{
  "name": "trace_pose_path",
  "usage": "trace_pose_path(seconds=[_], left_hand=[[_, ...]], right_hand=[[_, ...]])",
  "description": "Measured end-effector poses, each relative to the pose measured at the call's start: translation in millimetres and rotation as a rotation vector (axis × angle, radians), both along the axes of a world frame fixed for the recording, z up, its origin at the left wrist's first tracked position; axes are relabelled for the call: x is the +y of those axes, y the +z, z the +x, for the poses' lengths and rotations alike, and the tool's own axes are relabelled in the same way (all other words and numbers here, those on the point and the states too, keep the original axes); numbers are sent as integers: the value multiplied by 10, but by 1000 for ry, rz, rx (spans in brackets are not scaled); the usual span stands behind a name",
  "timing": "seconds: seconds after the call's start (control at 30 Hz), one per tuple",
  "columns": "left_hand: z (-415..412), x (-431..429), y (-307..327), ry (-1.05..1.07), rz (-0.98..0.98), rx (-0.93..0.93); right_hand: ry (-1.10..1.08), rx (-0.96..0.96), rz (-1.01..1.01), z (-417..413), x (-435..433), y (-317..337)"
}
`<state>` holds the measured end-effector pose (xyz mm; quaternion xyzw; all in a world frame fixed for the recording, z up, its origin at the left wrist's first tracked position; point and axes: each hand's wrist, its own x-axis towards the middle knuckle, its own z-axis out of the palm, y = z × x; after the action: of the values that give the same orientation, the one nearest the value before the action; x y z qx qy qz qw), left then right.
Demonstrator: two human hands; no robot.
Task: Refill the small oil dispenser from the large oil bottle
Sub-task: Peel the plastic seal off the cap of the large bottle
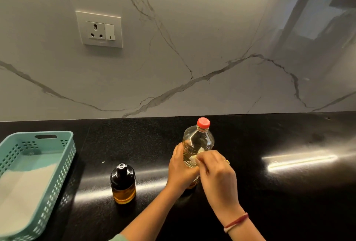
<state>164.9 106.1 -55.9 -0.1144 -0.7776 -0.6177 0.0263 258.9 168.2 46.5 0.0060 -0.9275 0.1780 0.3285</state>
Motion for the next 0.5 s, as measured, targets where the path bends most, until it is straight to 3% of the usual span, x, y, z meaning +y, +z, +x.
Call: trace_pose_path(seconds=[0.13,0.33,0.5], left_hand=[[45,-43,31,-31,28,4],[32,-68,3,-41,1,9],[11,-113,7,-55,-23,31]], right_hand=[[40,27,-501,-9,129,-74],[-5,35,-746,-153,280,-119],[142,-155,-1043,-502,452,-34]])
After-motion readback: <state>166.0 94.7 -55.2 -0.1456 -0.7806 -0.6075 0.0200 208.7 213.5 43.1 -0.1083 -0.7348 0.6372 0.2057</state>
